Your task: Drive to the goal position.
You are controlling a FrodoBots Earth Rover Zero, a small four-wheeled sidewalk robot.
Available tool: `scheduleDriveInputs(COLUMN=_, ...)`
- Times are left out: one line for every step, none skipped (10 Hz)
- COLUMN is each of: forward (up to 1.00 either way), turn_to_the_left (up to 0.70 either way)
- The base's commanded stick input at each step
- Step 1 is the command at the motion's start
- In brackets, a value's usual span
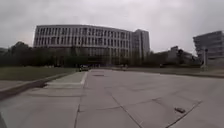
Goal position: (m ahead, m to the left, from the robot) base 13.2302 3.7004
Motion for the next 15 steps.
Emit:
scheduleDriveInputs(forward=1.0, turn_to_the_left=0.0)
scheduleDriveInputs(forward=1.0, turn_to_the_left=0.0)
scheduleDriveInputs(forward=1.0, turn_to_the_left=0.0)
scheduleDriveInputs(forward=1.0, turn_to_the_left=0.0)
scheduleDriveInputs(forward=1.0, turn_to_the_left=0.0)
scheduleDriveInputs(forward=1.0, turn_to_the_left=0.0)
scheduleDriveInputs(forward=1.0, turn_to_the_left=0.0)
scheduleDriveInputs(forward=1.0, turn_to_the_left=0.0)
scheduleDriveInputs(forward=1.0, turn_to_the_left=0.0)
scheduleDriveInputs(forward=1.0, turn_to_the_left=0.0)
scheduleDriveInputs(forward=1.0, turn_to_the_left=0.0)
scheduleDriveInputs(forward=1.0, turn_to_the_left=0.0)
scheduleDriveInputs(forward=1.0, turn_to_the_left=0.0)
scheduleDriveInputs(forward=1.0, turn_to_the_left=0.0)
scheduleDriveInputs(forward=1.0, turn_to_the_left=0.0)
